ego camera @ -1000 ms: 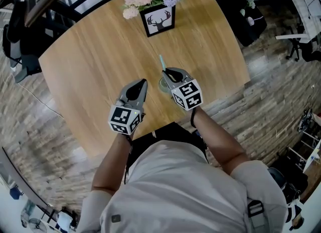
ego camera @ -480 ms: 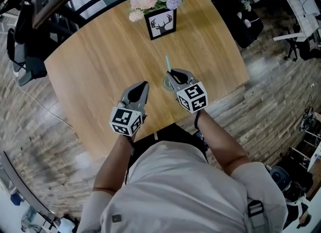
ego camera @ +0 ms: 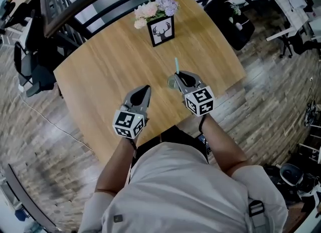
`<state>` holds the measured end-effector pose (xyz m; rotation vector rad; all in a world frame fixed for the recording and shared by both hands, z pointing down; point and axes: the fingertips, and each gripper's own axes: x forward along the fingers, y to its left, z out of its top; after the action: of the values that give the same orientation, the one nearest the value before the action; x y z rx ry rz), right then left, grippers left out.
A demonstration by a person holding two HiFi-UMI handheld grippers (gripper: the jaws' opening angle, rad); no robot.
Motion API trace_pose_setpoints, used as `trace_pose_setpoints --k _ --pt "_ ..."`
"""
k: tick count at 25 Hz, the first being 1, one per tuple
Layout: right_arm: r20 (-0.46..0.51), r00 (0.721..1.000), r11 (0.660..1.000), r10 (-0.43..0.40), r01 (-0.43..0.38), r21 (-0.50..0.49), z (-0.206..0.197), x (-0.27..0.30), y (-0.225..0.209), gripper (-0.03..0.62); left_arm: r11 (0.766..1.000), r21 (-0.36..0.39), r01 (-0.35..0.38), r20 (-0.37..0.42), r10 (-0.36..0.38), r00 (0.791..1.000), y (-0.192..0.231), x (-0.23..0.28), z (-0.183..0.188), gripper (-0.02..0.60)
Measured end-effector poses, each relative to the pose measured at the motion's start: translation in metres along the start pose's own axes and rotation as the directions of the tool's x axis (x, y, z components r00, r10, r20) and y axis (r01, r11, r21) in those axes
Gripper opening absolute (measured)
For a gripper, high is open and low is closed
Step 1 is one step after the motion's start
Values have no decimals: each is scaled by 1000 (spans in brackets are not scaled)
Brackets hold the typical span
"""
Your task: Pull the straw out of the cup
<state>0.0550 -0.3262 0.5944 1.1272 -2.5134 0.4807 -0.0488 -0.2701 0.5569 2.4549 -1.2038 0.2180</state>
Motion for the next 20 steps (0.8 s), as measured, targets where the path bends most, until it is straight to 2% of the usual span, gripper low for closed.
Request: trace_pose_setpoints --k 13,20 --pt "155 983 994 -99 106 -38 48 -70 69 37 983 132 125 83 -137 987 -39 -69 42 4" --pt "209 969 989 -129 141 -45 49 -104 120 37 966 174 192 72 -207 976 -57 -111 31 5"
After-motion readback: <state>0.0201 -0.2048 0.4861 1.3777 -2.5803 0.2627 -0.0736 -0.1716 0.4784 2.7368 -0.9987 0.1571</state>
